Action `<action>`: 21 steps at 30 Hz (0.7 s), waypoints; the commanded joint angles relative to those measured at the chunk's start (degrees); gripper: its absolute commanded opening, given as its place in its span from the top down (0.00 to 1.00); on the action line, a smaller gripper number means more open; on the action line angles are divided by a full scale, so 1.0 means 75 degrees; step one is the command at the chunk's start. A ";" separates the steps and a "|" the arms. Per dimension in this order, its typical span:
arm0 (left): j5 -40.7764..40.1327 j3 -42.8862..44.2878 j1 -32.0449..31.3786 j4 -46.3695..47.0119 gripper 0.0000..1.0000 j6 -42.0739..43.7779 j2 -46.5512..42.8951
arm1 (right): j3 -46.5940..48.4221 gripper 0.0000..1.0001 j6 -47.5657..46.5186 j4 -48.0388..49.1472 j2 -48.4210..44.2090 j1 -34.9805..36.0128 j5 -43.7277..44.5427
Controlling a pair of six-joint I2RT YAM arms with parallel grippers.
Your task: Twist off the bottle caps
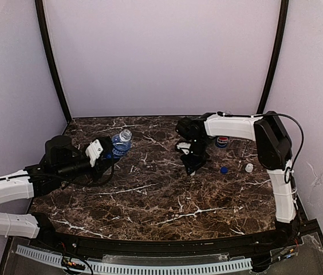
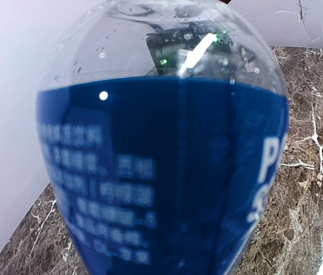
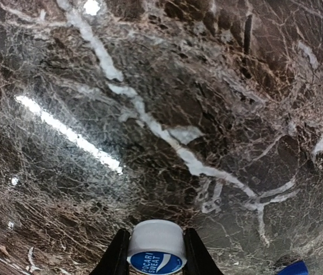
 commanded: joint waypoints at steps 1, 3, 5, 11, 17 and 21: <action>0.0048 -0.0046 0.0017 0.0297 0.76 0.0040 0.0010 | 0.0046 0.91 0.0117 -0.0180 0.0158 0.0047 0.0152; 0.0047 -0.0020 0.0021 0.0309 0.76 0.0054 0.0021 | 0.0049 0.84 0.0108 -0.0185 0.0215 0.0060 0.0152; 0.0052 0.0008 0.0012 0.0312 0.76 0.0069 0.0035 | 0.0084 0.71 0.0094 -0.0192 0.0255 0.0054 0.0135; 0.0188 0.0067 0.0015 0.0259 0.76 0.0089 0.0064 | 0.0345 0.36 0.0113 -0.0261 0.0046 0.0158 0.0222; 0.0566 0.0143 0.0014 0.0276 0.76 -0.0117 0.0036 | 0.1237 0.01 -0.0489 -0.0022 -0.1108 0.0392 0.0468; 0.1218 0.0238 0.0008 0.0295 0.76 -0.0394 0.0025 | 0.0099 0.04 -0.1828 0.2886 -0.3090 0.1056 0.0132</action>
